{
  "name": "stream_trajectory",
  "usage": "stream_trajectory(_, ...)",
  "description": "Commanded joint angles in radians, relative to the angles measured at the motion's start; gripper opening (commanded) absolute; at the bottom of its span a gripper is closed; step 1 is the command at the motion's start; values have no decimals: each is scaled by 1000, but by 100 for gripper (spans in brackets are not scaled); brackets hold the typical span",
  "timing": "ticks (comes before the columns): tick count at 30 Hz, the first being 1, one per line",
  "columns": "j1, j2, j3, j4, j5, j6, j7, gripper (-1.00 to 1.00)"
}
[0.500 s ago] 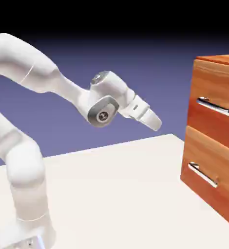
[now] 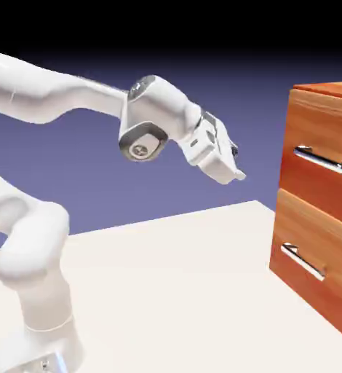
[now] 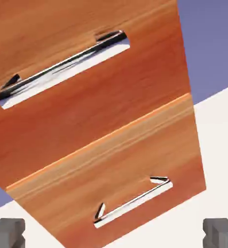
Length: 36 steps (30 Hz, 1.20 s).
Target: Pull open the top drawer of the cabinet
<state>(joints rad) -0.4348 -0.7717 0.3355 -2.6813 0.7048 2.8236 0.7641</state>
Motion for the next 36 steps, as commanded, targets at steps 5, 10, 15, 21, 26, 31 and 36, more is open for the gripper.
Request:
stream_trajectory(5, -138, -62, 104, 40, 218, -66, 7, 0)
stream_trajectory(10, -276, -124, 207, 79, 435, -132, 14, 0)
stream_trajectory(15, -414, -187, 311, 119, 652, -198, 21, 0)
stream_trajectory(21, -579, -261, 435, 167, 913, -277, 30, 0)
stream_trajectory(26, -717, -324, 538, 206, 1131, -342, 37, 0)
stream_trajectory(31, -855, -386, 642, 246, 1348, -408, 44, 0)
stream_trajectory(36, -993, -448, 745, 286, 1566, -474, 51, 0)
